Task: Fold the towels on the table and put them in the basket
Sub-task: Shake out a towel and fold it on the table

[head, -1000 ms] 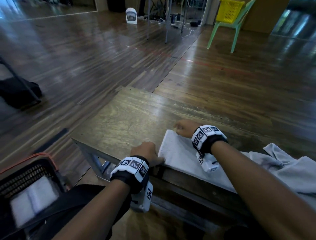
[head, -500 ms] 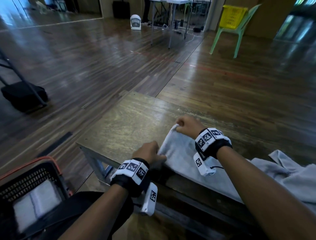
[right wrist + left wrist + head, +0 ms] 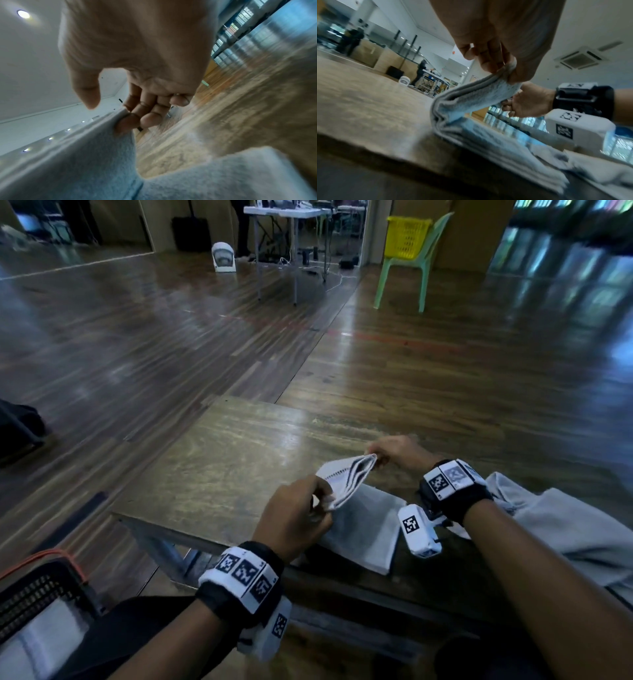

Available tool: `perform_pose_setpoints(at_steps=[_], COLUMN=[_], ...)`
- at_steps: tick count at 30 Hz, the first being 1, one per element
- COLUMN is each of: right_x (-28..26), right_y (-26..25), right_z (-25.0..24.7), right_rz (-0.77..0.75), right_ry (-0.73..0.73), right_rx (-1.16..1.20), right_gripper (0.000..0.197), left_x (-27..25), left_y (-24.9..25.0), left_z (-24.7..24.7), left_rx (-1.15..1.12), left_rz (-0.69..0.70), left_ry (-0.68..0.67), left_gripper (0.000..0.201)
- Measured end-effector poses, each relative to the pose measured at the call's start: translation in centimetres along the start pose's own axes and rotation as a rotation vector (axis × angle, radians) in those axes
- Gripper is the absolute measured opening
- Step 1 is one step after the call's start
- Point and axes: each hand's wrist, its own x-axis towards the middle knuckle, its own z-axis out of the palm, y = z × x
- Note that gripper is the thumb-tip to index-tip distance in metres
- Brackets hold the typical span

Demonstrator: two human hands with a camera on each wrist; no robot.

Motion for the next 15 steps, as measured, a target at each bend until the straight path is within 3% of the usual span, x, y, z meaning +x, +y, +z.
perform_pose_setpoints(at_steps=[3,8,15], right_x=[-1.0,-1.4,-1.6], right_y=[2.1,4.7,6.5], right_z=[-0.3,-1.3,-2.3], right_rz=[0.098,0.166,0.212], right_ry=[-0.015,-0.038,-0.042], right_rx=[-0.016,-0.019,-0.133], right_gripper=[0.012,0.021,0.02], left_x=[-0.8,-2.2,-1.6], left_y=[0.5,1.5,2.5], left_z=[2.8,5.7,6.9], left_rx=[0.101,0.198,0.198], left_rz=[0.09,0.181,0.19], left_ry=[-0.11,-0.215,-0.284], left_gripper=[0.021,0.019,0.022])
